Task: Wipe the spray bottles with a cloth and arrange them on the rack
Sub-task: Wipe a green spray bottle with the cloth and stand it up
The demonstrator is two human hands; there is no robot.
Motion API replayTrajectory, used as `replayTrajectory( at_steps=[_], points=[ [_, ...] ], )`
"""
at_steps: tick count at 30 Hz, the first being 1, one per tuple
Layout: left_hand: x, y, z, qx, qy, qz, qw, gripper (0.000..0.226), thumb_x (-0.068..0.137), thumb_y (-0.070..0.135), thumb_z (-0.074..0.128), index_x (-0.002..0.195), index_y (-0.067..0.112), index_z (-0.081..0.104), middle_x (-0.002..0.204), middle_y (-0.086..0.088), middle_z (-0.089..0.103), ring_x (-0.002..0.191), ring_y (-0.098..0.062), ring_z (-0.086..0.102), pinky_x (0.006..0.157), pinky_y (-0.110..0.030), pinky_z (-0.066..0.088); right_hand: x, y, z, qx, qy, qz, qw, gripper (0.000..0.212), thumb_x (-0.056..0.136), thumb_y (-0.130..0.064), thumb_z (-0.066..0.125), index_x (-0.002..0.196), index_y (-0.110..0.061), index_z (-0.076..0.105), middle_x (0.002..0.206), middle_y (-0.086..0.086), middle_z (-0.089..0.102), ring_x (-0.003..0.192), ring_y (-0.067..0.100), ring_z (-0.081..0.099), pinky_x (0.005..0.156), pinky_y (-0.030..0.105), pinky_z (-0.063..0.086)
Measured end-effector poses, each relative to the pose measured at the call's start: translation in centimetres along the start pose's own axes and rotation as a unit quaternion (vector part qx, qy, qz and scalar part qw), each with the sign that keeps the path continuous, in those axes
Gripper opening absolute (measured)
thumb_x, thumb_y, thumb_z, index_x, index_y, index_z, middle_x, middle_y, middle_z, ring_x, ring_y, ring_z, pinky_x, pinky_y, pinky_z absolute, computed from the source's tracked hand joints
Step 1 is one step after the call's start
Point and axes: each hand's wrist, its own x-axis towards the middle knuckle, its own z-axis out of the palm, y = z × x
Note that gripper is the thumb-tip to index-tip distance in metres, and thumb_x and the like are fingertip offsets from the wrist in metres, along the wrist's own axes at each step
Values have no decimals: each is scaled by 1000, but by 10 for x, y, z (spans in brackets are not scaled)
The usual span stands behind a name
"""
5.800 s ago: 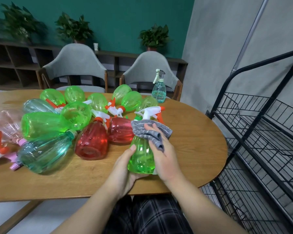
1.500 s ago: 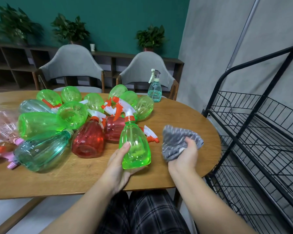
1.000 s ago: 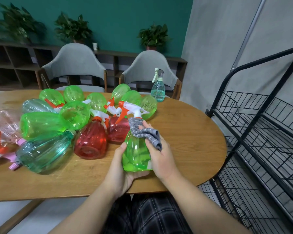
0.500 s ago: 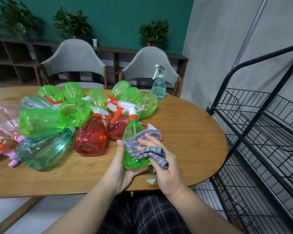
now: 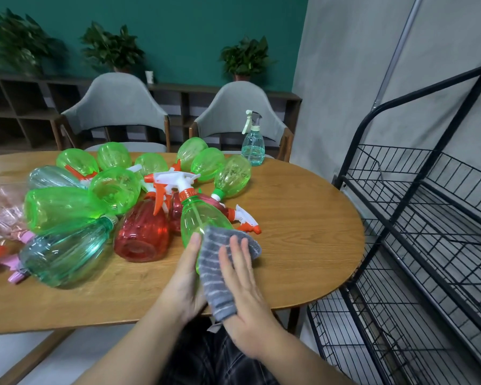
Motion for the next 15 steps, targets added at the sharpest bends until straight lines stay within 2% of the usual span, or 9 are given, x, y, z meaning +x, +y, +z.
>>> replayTrajectory(
  at_steps=[2,3,4,5,7,9,11,13,15],
  points=[
    [1,-3,4,-14,-1,34,999,119,48,54,94,144,6,44,140,-20,53,130,-32,52,105,-47,44,8,-3,6,162,89,62,981,75,95,-54,37,142,-53,-20,154,-22,-25,143,1,-21,116,20,-9],
    [2,-5,6,-15,3,50,999,123,46,53,95,146,7,41,142,-19,52,131,-32,50,108,-49,40,13,-7,5,265,126,118,949,77,90,-65,39,151,-41,-2,161,-12,-7,147,3,-3,118,20,3],
    [2,-7,9,-8,2,65,998,125,42,51,97,145,7,41,140,-20,54,127,-32,54,107,-51,40,18,-11,1,375,143,186,897,79,85,-72,43,149,-28,26,158,-1,23,144,8,23,117,22,20],
    [3,-8,11,5,3,83,997,126,38,49,98,143,6,43,135,-20,58,120,-32,60,104,-51,44,22,-12,-2,473,148,238,836,73,80,-70,47,133,-21,50,143,3,49,132,10,46,109,25,35],
    [2,-7,18,43,7,123,991,123,33,45,99,136,4,48,123,-19,66,105,-30,68,90,-43,57,29,-13,-1,600,159,278,733,54,75,-55,47,111,-18,63,114,0,70,105,10,66,90,26,50],
    [1,-3,23,102,11,160,982,116,33,47,98,131,4,51,113,-16,70,99,-28,70,78,-34,58,33,-20,-4,671,154,271,673,57,78,-53,41,120,-19,60,114,1,70,104,13,67,88,29,50],
    [3,-1,24,156,25,186,970,109,38,47,96,130,6,52,112,-14,71,101,-28,69,80,-34,57,33,-23,-4,712,141,266,634,63,79,-56,38,128,-19,56,121,5,67,114,24,62,101,44,45],
    [6,0,21,182,42,207,960,94,46,38,90,128,11,52,111,-10,72,102,-27,68,83,-35,57,31,-27,-7,726,121,270,621,65,81,-55,38,130,-16,55,124,11,65,124,40,51,110,60,29],
    [9,1,16,201,58,228,951,83,51,35,82,126,14,53,109,-6,73,100,-24,69,85,-35,56,27,-31,-10,740,97,281,604,63,82,-51,39,131,-13,53,126,13,64,123,39,52,111,58,27]
  ],
)
